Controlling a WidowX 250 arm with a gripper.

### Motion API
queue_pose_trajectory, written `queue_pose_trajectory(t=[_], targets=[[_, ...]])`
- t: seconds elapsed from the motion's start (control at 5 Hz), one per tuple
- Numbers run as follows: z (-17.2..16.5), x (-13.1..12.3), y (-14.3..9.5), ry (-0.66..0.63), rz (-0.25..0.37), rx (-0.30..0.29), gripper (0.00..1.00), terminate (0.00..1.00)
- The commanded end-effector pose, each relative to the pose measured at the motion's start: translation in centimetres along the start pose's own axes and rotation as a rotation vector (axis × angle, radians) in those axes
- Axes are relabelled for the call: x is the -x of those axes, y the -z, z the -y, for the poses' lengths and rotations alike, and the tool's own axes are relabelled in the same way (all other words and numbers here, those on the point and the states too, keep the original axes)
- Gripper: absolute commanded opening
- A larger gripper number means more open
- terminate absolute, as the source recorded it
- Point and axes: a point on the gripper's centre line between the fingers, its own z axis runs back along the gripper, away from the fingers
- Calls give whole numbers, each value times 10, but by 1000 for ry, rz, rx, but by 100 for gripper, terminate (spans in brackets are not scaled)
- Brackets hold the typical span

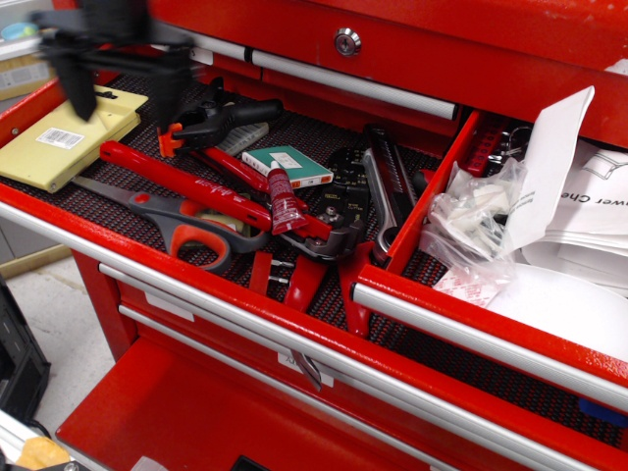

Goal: Pick up glue and put into drawer

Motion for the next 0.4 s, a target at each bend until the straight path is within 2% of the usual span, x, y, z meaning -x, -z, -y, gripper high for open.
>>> queue_pose_trajectory(t=[0.0, 0.2], targets=[[45, -9, -4, -209, 29, 22, 100, 0], [65, -11, 1, -227, 28, 58, 100, 0]])
